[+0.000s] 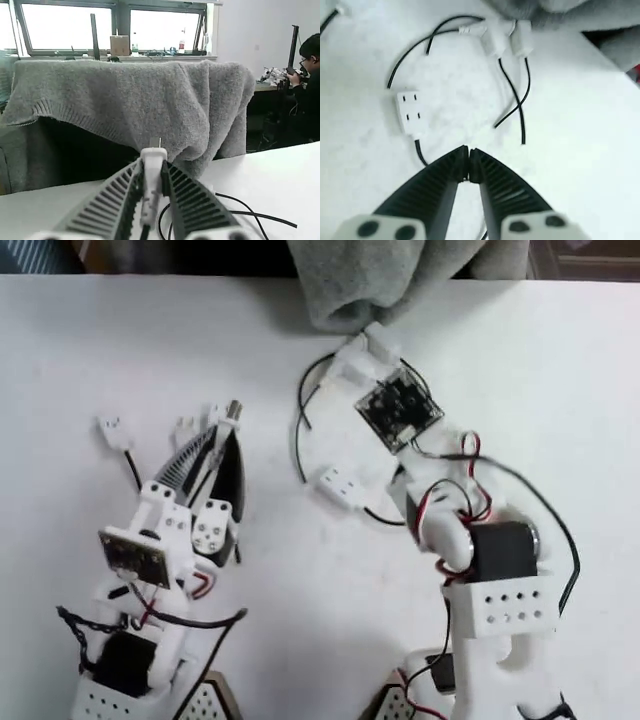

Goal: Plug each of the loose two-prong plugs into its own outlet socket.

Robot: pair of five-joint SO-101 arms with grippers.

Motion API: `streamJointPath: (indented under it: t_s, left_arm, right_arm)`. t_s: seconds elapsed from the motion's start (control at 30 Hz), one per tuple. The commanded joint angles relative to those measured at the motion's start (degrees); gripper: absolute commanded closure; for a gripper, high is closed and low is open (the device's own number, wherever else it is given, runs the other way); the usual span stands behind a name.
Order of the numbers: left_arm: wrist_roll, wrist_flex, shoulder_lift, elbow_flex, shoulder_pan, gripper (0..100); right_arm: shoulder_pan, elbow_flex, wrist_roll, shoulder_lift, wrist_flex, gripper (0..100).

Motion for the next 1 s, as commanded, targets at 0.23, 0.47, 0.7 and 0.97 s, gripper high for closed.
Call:
streamJointPath:
  t_s: [0.23,0.47,0.7,0.97]
  left_arm:
    - [-5.63,0.35,33.54,-21.01,-0.31,97]
    - [-14.15,13.71,58.24,-43.78,1.63,97]
    - [-19.34,27.52,83.47,-64.62,6.29,97]
    - [-23.91,44.22,108.35,-90.9,9.45,97]
  right_arm:
    - [1.01,28.4,-7.74,-10.42,-11.82,97.9]
    - [1.8,38.33,-8.62,-12.44,-17.8,97.9]
    - [15.25,43.6,-12.13,-12.0,-23.08,97.9]
    - [24.57,48.97,-7.21,-12.44,-22.81,97.8]
